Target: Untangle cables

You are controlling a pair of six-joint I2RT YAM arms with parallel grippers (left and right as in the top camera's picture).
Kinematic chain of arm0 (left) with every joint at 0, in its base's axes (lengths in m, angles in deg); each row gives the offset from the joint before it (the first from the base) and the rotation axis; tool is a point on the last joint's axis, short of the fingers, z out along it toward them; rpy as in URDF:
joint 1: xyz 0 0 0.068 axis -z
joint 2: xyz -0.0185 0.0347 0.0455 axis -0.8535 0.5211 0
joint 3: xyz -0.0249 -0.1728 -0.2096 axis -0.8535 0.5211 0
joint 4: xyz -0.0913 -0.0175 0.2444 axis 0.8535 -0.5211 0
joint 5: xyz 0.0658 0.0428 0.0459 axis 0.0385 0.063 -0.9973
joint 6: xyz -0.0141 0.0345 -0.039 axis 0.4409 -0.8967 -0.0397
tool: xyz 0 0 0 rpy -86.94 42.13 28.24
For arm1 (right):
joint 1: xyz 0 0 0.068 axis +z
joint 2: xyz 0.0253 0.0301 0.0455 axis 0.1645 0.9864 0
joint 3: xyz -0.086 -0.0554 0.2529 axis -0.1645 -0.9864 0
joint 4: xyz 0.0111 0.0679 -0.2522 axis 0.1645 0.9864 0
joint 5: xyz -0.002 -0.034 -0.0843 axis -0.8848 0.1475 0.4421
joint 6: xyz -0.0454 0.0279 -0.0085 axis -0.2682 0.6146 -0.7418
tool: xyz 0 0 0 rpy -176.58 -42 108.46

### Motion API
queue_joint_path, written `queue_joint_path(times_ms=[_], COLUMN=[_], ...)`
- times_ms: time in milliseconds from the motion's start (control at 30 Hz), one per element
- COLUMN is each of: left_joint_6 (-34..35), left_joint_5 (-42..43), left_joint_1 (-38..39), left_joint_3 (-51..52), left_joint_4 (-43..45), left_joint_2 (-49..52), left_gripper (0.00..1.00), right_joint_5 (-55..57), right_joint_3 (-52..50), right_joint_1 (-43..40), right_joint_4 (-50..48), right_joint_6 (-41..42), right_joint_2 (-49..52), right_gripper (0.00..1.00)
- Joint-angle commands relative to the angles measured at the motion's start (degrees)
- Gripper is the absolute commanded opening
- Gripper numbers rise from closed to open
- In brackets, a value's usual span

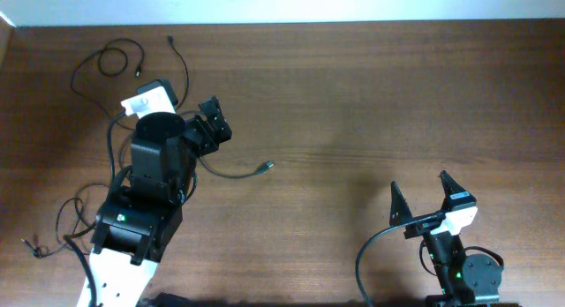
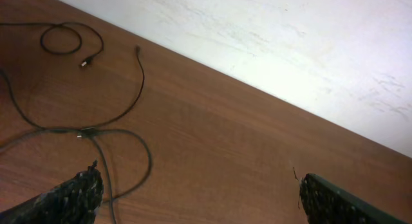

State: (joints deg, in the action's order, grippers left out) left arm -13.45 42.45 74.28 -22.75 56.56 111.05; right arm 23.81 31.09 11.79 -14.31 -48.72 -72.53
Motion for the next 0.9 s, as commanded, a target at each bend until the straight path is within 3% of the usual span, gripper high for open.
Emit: queue_joint_path(times_ms=[0, 567, 700, 867], left_joint_6=[-1.1, -1.1, -1.2, -7.4], left_joint_5=[-0.6, -0.6, -2.6, -2.7], left_joint_1=[-0.1, -0.1, -0.4, -1.2], left_joint_3=[-0.5, -0.5, 0.1, 12.2], left_joint_4=[0.1, 0.1, -7.6, -6.3], left_joint_2=[-0.5, -0.5, -1.7, -12.6], left_gripper=[0.99, 0.99, 0.99, 0.99], right_joint_5=[4.1, 4.2, 4.2, 4.2], right_joint_3=[-0.3, -0.3, -0.3, -0.3], right_joint_1=[-0.8, -0.9, -0.9, -0.9], right_joint_4=[4.3, 6.0, 6.0, 6.0], right_joint_6=[-0.4, -0.4, -0.4, -0.4], right_joint_2=[-0.6, -0.6, -0.6, -0.6], right_gripper=[0.98, 0.99, 0.98, 0.99])
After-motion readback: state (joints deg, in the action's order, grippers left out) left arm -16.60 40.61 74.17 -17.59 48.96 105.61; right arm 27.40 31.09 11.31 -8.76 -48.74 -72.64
